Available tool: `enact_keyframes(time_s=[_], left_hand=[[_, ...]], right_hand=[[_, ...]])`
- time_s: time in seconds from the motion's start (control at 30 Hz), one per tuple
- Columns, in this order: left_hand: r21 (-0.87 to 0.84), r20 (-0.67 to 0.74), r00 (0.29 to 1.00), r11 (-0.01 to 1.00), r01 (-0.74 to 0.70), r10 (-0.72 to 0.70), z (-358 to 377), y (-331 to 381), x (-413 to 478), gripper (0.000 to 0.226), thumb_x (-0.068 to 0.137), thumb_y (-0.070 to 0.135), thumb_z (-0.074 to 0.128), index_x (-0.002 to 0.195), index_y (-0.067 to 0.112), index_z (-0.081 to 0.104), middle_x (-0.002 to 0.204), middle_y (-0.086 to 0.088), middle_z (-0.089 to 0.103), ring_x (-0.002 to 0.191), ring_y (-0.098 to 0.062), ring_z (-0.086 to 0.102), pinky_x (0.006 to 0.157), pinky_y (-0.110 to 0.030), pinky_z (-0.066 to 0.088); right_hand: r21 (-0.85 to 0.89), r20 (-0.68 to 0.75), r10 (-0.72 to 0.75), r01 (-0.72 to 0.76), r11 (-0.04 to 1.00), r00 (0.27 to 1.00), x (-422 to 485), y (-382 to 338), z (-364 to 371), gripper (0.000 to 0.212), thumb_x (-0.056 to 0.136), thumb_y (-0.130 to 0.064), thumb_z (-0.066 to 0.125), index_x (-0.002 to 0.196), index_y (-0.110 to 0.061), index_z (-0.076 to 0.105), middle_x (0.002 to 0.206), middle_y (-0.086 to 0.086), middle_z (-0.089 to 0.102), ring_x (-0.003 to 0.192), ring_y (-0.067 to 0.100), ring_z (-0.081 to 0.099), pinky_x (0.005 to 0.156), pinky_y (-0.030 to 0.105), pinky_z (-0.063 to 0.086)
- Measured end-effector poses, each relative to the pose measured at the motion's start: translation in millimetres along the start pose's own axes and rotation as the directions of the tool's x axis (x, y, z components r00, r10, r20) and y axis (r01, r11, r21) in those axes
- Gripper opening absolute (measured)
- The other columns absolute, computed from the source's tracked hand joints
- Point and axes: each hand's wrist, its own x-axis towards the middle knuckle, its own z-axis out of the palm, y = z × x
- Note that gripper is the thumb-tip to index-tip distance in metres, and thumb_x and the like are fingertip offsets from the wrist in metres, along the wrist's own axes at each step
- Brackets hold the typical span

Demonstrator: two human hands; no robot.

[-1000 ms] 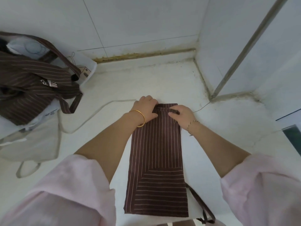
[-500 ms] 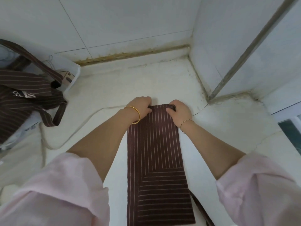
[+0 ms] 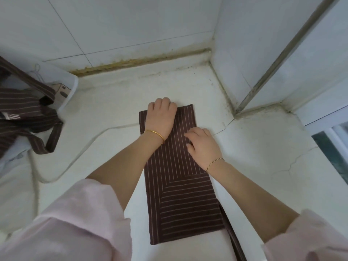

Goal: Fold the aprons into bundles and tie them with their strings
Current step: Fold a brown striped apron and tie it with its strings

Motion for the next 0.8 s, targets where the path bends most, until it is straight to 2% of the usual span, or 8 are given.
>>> enact_keyframes(time_s=[0.07,0.17,0.27,0.37,0.47,0.57,0.67,0.8], left_hand=[[-0.113,0.008,0.995,0.989,-0.097,0.099,5.1,6.8,-16.6,0.019,0.075,0.007,0.048,0.087,0.008,0.062,0.095,-0.011,0.062,0.079,-0.029,0.057,0.067,-0.034,0.041],[-0.125,0.233,0.963,0.986,-0.110,0.137,9.0,-0.1,-46.2,0.043,0.089,0.031,0.033,0.120,0.015,0.059,0.130,-0.009,0.055,0.114,-0.030,0.053,0.090,-0.042,0.043],[-0.080,0.282,0.959,0.997,-0.004,0.026,6.6,-19.3,-61.9,0.048,0.095,0.034,0.030,0.137,0.016,0.046,0.146,-0.012,0.040,0.134,-0.032,0.037,0.108,-0.050,0.029],[-0.117,0.172,0.985,0.993,0.018,0.003,-4.4,-24.7,-74.6,0.037,0.088,0.013,0.056,0.124,0.004,0.056,0.134,-0.021,0.050,0.123,-0.039,0.048,0.102,-0.051,0.039],[-0.249,-0.012,0.960,0.929,-0.274,0.279,-18.9,-20.8,-98.7,0.023,0.081,0.001,0.056,0.102,0.003,0.062,0.108,-0.019,0.061,0.091,-0.034,0.060,0.074,-0.040,0.053],[-0.292,0.087,0.833,0.813,-0.503,0.547,-36.8,-17.9,-126.2,0.024,0.075,-0.001,0.065,0.098,0.007,0.062,0.096,-0.012,0.062,0.080,-0.024,0.059,0.063,-0.032,0.053],[-0.292,0.200,0.741,0.761,-0.580,0.641,-43.0,-26.7,-146.1,0.039,0.068,0.002,0.066,0.107,0.009,0.063,0.107,-0.010,0.063,0.091,-0.025,0.061,0.073,-0.034,0.056],[-0.295,0.303,0.741,0.798,-0.525,0.599,-43.5,-36.3,-168.1,0.058,0.076,0.032,0.045,0.126,0.006,0.057,0.129,-0.014,0.056,0.116,-0.029,0.057,0.094,-0.036,0.051]], right_hand=[[-0.022,0.005,-0.032,0.032,0.999,0.999,-2.4,4.0,2.6,0.035,0.085,-0.006,0.060,0.120,-0.005,0.061,0.122,0.010,0.058,0.106,0.030,0.052,0.093,0.040,0.047],[-0.092,-0.012,-0.069,0.067,0.994,0.998,-8.9,9.4,3.8,0.039,0.076,-0.001,0.069,0.114,-0.005,0.065,0.118,0.013,0.062,0.099,0.035,0.059,0.081,0.045,0.053],[-0.118,-0.044,-0.040,0.035,0.992,0.998,-18.8,12.3,-0.6,0.041,0.087,-0.006,0.058,0.128,-0.013,0.056,0.138,0.004,0.051,0.120,0.027,0.051,0.095,0.041,0.040],[-0.079,-0.050,-0.051,0.047,0.996,0.997,-25.3,10.2,-5.1,0.045,0.089,-0.002,0.054,0.131,-0.017,0.053,0.142,0.000,0.046,0.127,0.021,0.046,0.101,0.038,0.034],[-0.040,-0.118,-0.176,0.173,0.984,0.977,-35.2,9.3,-10.7,0.044,0.066,0.015,0.067,0.100,-0.013,0.070,0.109,0.005,0.068,0.098,0.029,0.063,0.084,0.039,0.049],[-0.021,0.010,-0.238,0.238,0.971,0.971,-57.4,17.4,-14.1,0.039,0.061,0.021,0.067,0.085,-0.009,0.074,0.092,0.007,0.071,0.086,0.031,0.065,0.076,0.039,0.057],[0.009,0.082,-0.231,0.231,0.973,0.970,-72.1,27.8,-11.1,0.046,0.066,0.026,0.059,0.097,-0.006,0.073,0.108,0.013,0.069,0.101,0.035,0.064,0.096,0.040,0.044],[0.027,0.093,-0.163,0.161,0.987,0.982,-76.4,32.0,-12.9,0.052,0.078,0.023,0.046,0.116,-0.006,0.066,0.130,0.010,0.058,0.122,0.030,0.052,0.108,0.030,0.030]])
